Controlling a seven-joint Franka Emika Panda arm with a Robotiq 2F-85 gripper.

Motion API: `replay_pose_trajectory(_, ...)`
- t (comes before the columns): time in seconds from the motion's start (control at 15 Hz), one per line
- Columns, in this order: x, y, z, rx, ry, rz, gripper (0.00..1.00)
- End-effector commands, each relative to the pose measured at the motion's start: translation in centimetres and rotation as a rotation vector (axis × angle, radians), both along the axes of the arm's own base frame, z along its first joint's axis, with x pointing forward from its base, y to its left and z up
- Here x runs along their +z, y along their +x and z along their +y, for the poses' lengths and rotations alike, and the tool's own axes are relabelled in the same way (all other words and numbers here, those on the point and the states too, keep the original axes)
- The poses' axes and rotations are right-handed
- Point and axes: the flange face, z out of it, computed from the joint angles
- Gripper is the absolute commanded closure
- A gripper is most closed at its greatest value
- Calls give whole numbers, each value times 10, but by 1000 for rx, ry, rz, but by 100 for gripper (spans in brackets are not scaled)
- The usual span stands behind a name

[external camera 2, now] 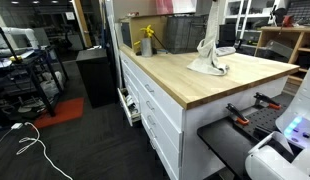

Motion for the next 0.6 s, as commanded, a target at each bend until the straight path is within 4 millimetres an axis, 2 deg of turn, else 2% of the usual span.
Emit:
replay_pose_trajectory(0.0,4,5,-28,-42,-78,-1,99)
replay_pose_trajectory(0.53,-4,-6,-83,-147,-187,35,99)
